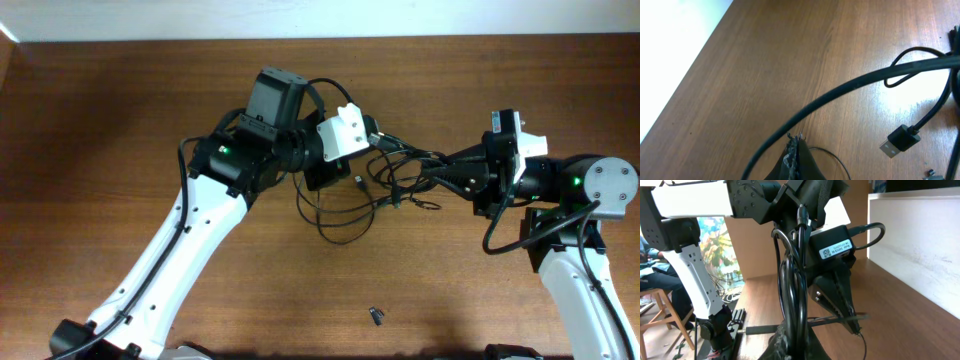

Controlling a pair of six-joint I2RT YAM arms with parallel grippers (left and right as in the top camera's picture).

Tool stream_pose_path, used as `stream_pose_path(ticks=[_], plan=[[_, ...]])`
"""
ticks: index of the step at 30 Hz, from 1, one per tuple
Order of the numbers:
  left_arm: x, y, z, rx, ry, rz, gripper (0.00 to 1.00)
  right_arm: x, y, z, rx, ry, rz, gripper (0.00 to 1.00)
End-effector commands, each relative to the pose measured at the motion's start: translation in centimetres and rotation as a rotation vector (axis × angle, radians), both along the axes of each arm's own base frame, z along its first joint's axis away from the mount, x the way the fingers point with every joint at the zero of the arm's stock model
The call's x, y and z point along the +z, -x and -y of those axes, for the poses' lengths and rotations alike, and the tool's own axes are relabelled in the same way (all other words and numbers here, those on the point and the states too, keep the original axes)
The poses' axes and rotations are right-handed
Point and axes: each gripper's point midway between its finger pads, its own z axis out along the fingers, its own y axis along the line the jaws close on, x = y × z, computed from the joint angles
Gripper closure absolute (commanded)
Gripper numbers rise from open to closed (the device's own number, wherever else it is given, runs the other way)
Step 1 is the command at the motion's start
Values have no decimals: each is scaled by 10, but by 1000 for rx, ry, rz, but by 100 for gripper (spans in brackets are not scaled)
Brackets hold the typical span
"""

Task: Untangle cables

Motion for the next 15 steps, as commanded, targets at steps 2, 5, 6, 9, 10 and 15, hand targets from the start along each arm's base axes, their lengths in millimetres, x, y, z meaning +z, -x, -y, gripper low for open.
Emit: stream_pose_path(ticks=[2, 5, 6, 9, 10, 15], plan=[[-4, -21, -19, 148, -50, -3, 100, 5, 3, -2, 13, 3, 14, 96], [-14, -56, -66, 523, -90, -85, 100, 5, 3, -2, 13, 3, 14, 96], [-15, -64, -80, 635, -86, -111, 100, 5, 3, -2, 13, 3, 14, 96], [-19, -80, -124, 940, -25, -212, 100, 5, 3, -2, 13, 3, 14, 96], [-20, -81, -129, 972, -9, -233, 100, 5, 3, -2, 13, 3, 14, 96], [-22, -83, -141, 1034, 21, -275, 21, 5, 3, -2, 13, 3, 14, 96]])
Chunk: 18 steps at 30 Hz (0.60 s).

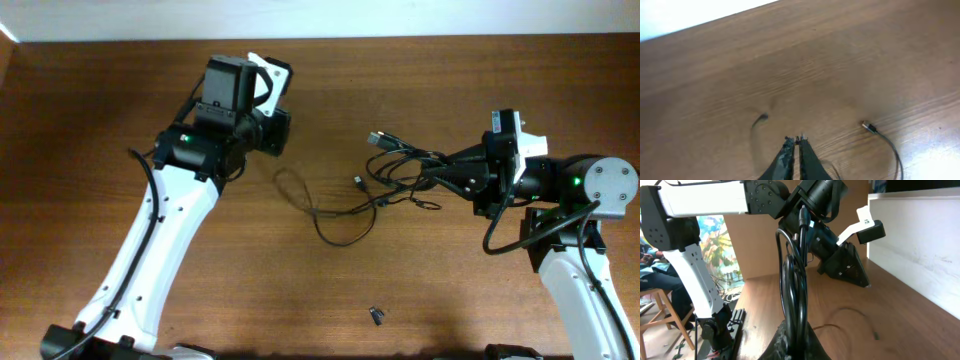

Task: Untangle cables

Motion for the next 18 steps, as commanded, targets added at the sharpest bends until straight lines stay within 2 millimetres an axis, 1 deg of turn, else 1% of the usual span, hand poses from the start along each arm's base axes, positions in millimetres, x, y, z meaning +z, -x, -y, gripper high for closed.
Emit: stream_pose_path(ticks=[1, 3, 6, 7, 8, 10, 12, 15, 18], plan=[[3, -2, -2, 68, 48, -13, 1, 5, 3, -2, 14, 3, 12, 96], [4, 2, 8, 22, 92, -30, 1, 5, 3, -2, 14, 3, 11, 96], [16, 18, 46, -252, 174, -9, 0, 4, 1, -2, 8, -3, -20, 96], [28, 29, 62, -385, 223, 22, 1, 6, -2, -2, -10, -14, -41, 96], [35, 36, 70, -450, 249, 40, 1, 7, -5, -2, -25, -23, -55, 96], [52, 53, 81, -547, 310, 65, 1, 9, -10, -1, -56, -39, -58, 96], [64, 64, 87, -597, 356, 77, 1, 13, -18, 1, -100, -68, -95, 96], [99, 98, 99, -739, 476, 116, 1, 16, -24, 3, -134, -92, -121, 96], [112, 108, 98, -767, 490, 149, 1, 18, -26, 3, -146, -106, -142, 96]])
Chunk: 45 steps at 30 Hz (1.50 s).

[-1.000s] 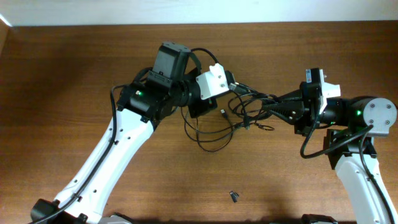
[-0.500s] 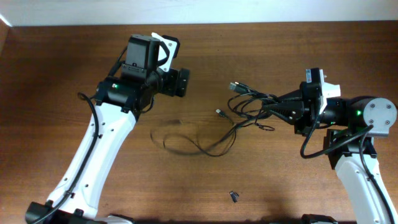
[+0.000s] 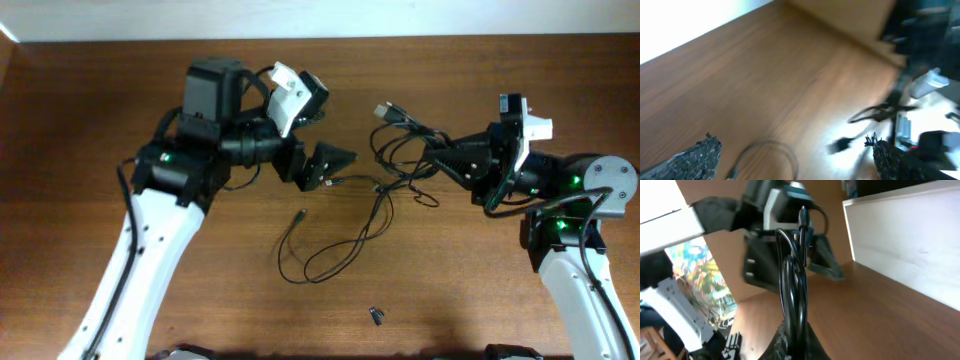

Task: Untangle cables

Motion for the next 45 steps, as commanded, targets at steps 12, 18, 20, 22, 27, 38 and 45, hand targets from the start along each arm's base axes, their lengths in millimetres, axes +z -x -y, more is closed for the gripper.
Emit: stream_pose_path(ticks=[12, 18, 20, 22, 27, 38, 45], plan=[[54, 35, 12, -181, 150, 143, 1, 30, 3, -3, -27, -72, 16, 96], [65, 37, 24, -221, 169, 220, 1, 35, 6, -18, -7, -101, 23, 96], [67, 42, 30, -240, 174, 228, 1, 35, 6, -19, -5, -101, 23, 96], [66, 44, 34, -250, 164, 243, 0, 35, 10, -25, 18, -100, 22, 96], [61, 40, 36, -241, 154, 235, 1, 34, 15, -32, 50, -97, 20, 96], [61, 29, 35, -195, 133, 266, 100, 32, 17, -33, 67, -85, 11, 96], [61, 28, 34, -191, 132, 266, 100, 22, 9, -32, 52, -88, -76, 1]])
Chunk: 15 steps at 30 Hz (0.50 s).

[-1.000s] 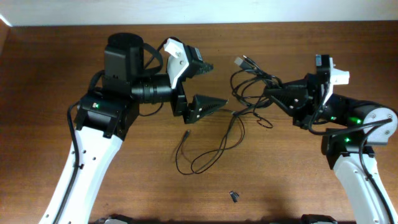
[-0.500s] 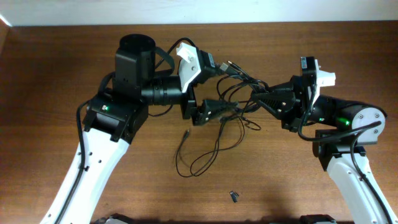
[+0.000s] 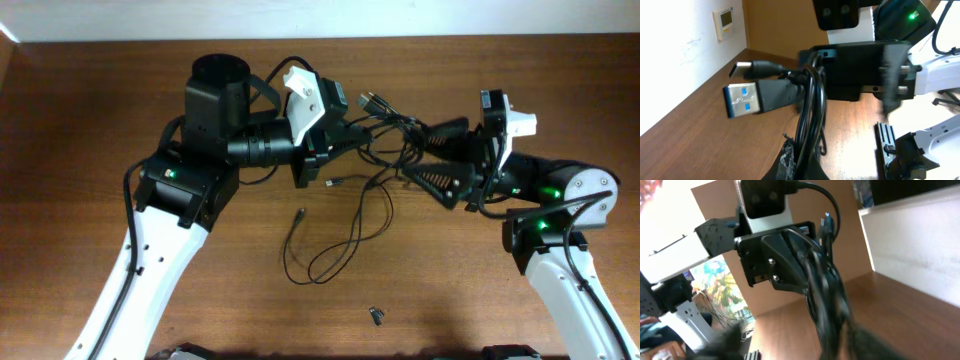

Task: Untangle cables

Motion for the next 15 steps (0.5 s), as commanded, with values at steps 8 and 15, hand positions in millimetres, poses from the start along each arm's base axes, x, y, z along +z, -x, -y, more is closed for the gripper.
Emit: stream_pose_path(ticks=[8, 15], plan=[[7, -31, -38, 153, 32, -65, 100, -27, -49, 27, -130, -24, -188, 1], [9, -47, -44, 291, 88, -229, 100, -29, -62, 38, -197, -47, -206, 1]])
